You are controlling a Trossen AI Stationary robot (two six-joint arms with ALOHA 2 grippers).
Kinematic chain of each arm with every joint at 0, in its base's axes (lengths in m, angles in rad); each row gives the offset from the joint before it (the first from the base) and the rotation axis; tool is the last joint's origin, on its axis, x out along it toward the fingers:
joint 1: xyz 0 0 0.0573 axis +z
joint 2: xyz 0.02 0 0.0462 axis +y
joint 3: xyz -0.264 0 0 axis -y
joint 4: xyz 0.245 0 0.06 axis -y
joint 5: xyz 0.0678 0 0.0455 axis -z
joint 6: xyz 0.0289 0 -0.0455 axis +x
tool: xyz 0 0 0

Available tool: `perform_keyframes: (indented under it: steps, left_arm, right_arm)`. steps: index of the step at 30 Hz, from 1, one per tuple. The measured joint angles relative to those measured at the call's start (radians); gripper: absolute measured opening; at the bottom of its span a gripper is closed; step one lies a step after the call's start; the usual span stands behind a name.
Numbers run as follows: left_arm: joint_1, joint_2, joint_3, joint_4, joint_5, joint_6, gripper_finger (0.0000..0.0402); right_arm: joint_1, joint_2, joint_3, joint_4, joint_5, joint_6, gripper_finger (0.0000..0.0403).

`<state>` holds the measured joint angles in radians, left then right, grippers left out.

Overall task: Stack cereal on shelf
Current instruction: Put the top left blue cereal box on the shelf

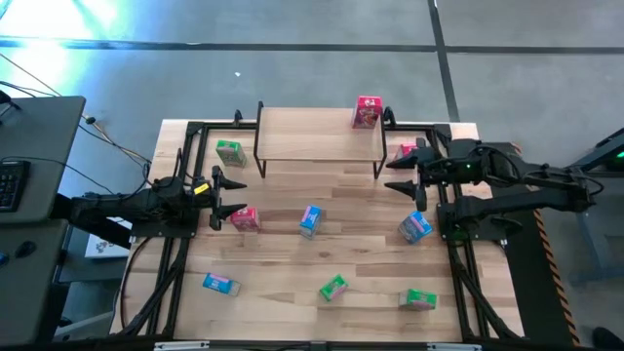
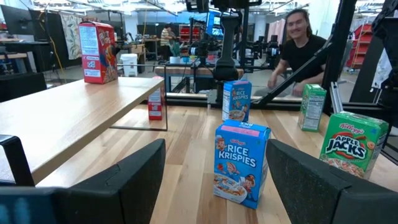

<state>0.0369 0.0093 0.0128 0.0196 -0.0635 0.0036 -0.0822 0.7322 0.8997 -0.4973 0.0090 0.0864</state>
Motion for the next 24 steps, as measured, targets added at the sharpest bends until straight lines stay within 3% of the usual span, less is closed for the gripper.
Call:
perform_keyframes:
  steps: [24]
  left_arm:
    - [0.0, 0.0, 0.0, 0.0, 0.0, 0.0, 0.027]
  right_arm:
    - [-0.001, 0.008, 0.0, -0.003, 0.002, 0.0, 0.025]
